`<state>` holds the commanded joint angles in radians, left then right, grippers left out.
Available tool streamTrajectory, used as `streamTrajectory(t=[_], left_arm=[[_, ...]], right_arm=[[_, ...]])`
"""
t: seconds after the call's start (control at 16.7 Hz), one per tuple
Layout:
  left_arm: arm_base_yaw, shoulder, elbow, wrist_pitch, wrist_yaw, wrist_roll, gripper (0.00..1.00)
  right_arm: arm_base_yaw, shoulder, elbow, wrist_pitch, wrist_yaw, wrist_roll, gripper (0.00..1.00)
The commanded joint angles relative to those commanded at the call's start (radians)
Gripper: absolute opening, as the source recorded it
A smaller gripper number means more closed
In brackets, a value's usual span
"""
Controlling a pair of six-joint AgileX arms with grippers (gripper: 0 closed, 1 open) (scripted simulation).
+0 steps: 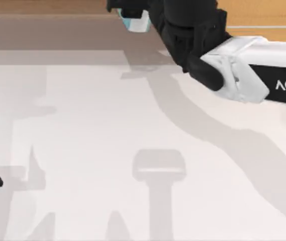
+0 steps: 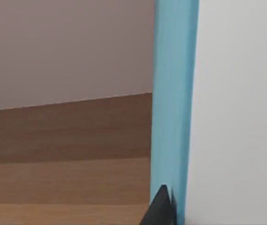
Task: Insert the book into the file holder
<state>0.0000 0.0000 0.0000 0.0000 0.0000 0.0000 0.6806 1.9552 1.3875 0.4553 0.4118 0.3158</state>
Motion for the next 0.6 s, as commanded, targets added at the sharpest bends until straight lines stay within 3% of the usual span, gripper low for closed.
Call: streamTrajectory(t=[0.36,0.6], left_arm=[[0.0,0.0,0.0,0.0,0.0,0.0,1.0],[0.0,0.0,0.0,0.0,0.0,0.0,1.0]], right_arm=[[-0.055,-0.314,-0.414,-0.042,-0.302,0.314,0.0],[-0.189,-0.443,-0.632,-0.043,-0.487,0.533,0.0]])
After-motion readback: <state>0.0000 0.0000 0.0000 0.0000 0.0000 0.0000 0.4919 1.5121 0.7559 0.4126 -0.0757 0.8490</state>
